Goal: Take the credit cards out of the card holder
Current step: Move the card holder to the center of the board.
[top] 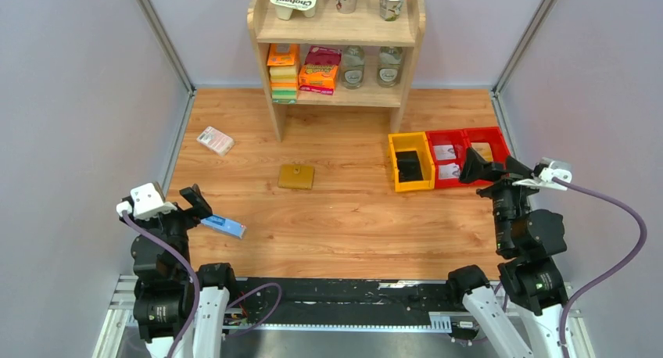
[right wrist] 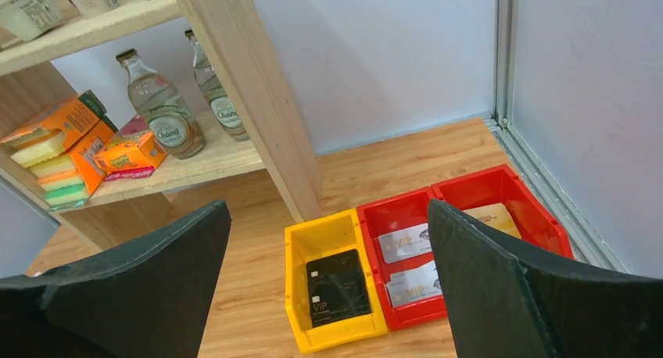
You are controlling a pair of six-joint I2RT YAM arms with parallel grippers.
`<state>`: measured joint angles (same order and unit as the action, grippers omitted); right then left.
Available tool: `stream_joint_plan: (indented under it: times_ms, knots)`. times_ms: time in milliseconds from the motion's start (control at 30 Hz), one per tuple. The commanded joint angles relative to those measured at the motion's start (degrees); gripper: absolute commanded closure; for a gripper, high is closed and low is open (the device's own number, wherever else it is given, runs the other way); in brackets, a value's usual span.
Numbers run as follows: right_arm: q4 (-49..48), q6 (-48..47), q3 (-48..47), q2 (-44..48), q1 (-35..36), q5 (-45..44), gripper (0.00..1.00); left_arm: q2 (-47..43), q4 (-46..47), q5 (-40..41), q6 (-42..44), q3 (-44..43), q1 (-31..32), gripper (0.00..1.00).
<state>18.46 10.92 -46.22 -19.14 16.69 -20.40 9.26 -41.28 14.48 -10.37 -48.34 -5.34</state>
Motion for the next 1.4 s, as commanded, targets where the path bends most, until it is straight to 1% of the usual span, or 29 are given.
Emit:
stream_joint_plan:
  times_ms: [0,100,200,300,333,433,500,567,633,733,800,833,867,900,1000,1033,1067,1133,1167,1200,1233,1267,1300,1333,1367]
  knots:
    - [1.67,0.77,-2.39,-2.74,-0.25,2.11,0.0,0.06,1.2,0.82,-1.31,0.7,-0.37,0.0]
    - [0.01,1.3,-1.51,-5.99,-0.17,5.36,0.0,-0.11,1.29,-0.68,-1.32,2.01,-0.37,0.0]
    - [-0.7,2.0,-1.16,-10.82,-0.17,11.86,0.0,-0.29,0.67,-1.47,-2.02,2.63,-0.37,0.0]
    - [-1.84,3.58,-0.9,-16.96,-0.25,19.41,0.0,-0.73,0.5,-1.56,-3.95,3.69,-0.46,0.01]
    - [-2.54,3.76,-1.07,-19.34,-0.25,23.44,0.0,-1.17,0.58,-2.0,-4.48,4.47,-0.37,0.01]
    - [-2.29,4.2,-2.99,-27.33,-0.25,30.75,0.0,-1.35,0.67,-2.88,-7.98,6.32,-0.37,0.01]
    - [-1.41,4.72,-4.23,-31.99,-0.25,33.31,0.0,-0.38,1.11,-4.89,-9.48,7.2,-0.37,0.01]
    - [-1.49,5.34,-4.58,-34.47,-0.16,35.94,0.0,2.42,2.51,-6.38,-11.15,8.51,-0.37,0.01]
    - [-1.76,6.3,-4.32,-35.44,-0.16,37.54,0.0,4.53,4.53,-7.88,-13.44,10.09,-0.37,0.01]
    - [-2.46,6.92,-3.09,-35.18,-0.16,38.68,0.0,9.1,7.61,-10.87,-16.51,12.12,-0.37,0.04]
    - [-2.2,7.01,-2.3,-34.48,-0.16,39.03,0.0,14.54,10.07,-13.77,-17.92,12.83,-0.37,0.06]
    - [-2.11,7.19,-1.95,-34.04,0.01,39.21,0.0,19.61,11.12,-16.56,-18.54,12.57,-0.37,0.07]
    - [-2.11,7.71,-1.43,-33.52,-0.08,39.39,0.0,21.92,11.65,-18.07,-19.15,11.7,-0.37,0.09]
    - [-2.28,8.5,-0.81,-32.55,0.01,39.74,0.0,27.69,13.14,-21.65,-19.25,11.43,-0.37,0.1]
    - [-4.39,10.7,1.47,-30.35,0.97,41.14,0.0,39.4,17.62,-28.35,-19.6,9.23,-0.37,0.17]
    - [-4.74,11.23,2.18,-29.74,1.33,41.23,0.0,44.83,20.24,-31.5,-19.51,8.7,-0.37,0.18]
    - [-5.01,11.32,2.88,-29.12,1.68,41.23,0.0,46.97,21.4,-33.27,-19.42,7.74,-0.19,0.19]
    - [-4.84,10.97,3.76,-27.98,2.64,40.71,0.0,54.69,25.36,-33.73,-18.99,6.34,0.59,0.21]
    - [-4.57,10.45,4.03,-27.45,3.0,40.18,0.0,57.16,26.85,-33.9,-18.55,5.45,0.77,0.23]
    - [-3.79,9.74,4.03,-27.01,3.35,39.74,0.0,61.8,27.47,-34.17,-17.85,3.36,1.64,0.25]
    - [-3.08,9.13,3.77,-26.48,3.53,39.22,0.0,64.02,27.83,-34.43,-17.23,2.21,2.09,0.26]
    - [-2.38,8.69,3.5,-26.04,3.96,38.6,0.0,68.83,28.53,-35.56,-17.05,-0.07,3.22,0.31]
    - [-2.2,8.42,3.41,-25.52,4.58,38.07,0.0,70.97,28.88,-36.1,-16.62,-1.48,4.1,0.32]
    - [-2.2,8.24,3.5,-25.08,4.67,37.9,0.0,75.77,29.41,-37.41,-16.18,-3.76,5.07,0.37]
    - [-2.2,8.24,3.68,-24.81,4.84,37.72,0.0,78.34,29.59,-38.2,-15.65,-5.26,5.17,0.4]
